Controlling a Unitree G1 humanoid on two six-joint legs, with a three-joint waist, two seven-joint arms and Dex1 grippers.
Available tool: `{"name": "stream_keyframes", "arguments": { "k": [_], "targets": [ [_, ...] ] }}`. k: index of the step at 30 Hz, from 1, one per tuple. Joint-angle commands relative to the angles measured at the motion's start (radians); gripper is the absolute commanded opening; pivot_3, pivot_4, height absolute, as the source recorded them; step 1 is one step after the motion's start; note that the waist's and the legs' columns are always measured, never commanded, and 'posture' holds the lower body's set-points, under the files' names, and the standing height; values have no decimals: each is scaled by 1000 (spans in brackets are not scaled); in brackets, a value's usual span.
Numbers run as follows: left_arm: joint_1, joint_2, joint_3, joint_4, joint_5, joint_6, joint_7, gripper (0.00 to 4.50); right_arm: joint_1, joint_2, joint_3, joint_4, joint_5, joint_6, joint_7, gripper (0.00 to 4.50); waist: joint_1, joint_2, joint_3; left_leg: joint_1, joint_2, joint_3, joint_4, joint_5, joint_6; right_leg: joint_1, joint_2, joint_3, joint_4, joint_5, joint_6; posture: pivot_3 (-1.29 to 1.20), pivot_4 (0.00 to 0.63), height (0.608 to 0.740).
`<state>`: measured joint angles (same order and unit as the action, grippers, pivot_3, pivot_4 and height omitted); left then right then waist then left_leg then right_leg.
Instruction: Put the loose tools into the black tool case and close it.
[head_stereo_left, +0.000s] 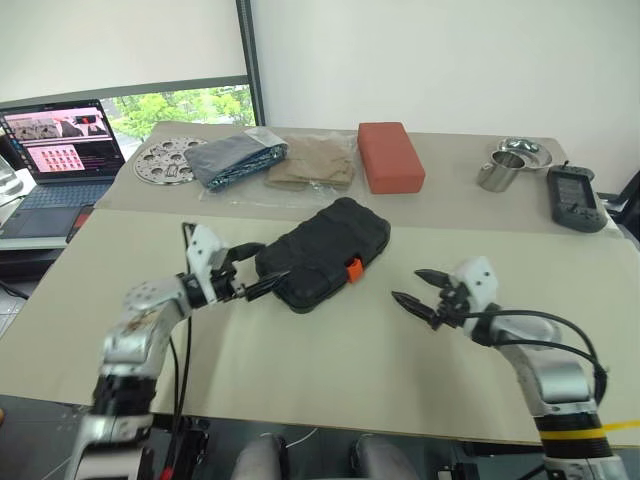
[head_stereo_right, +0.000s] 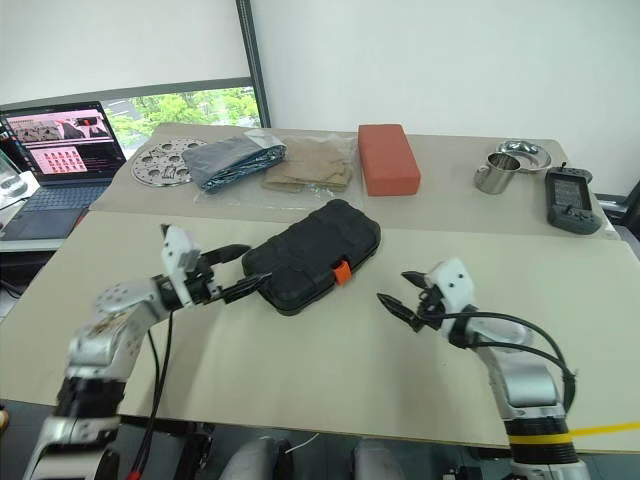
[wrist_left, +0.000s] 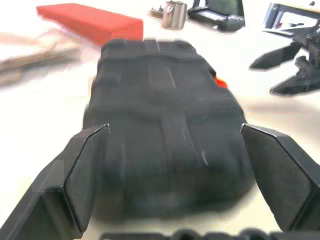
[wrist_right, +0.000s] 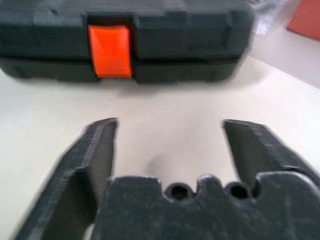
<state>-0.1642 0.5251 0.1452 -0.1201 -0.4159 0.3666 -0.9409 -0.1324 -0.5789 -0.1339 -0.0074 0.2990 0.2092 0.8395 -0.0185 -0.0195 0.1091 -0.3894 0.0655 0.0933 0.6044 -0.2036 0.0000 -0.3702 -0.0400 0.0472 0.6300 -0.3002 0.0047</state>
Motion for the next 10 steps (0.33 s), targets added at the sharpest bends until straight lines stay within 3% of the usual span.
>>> {"name": "stream_keyframes", "arguments": {
  "k": [1,5,10],
  "targets": [
    [123,38,29,-102,50,-39,58,4500,4,-39,-73,53,52,-93,85,4414,2,0,0,1,0,0,0,0,0,1,-1,0,0,0,0,0,150,740],
    [290,34,27,-142,66,-80,76,4500,38,-84,-94,129,67,-140,177,4414,4,0,0,2,1,0,0,0,0,2,-1,0,0,0,-1,0,150,740],
    [331,23,4,-133,77,-85,104,4500,45,-83,-100,142,78,-144,198,4414,7,1,1,2,1,0,0,0,0,1,-4,0,0,0,-1,0,150,740]
  ]
}}
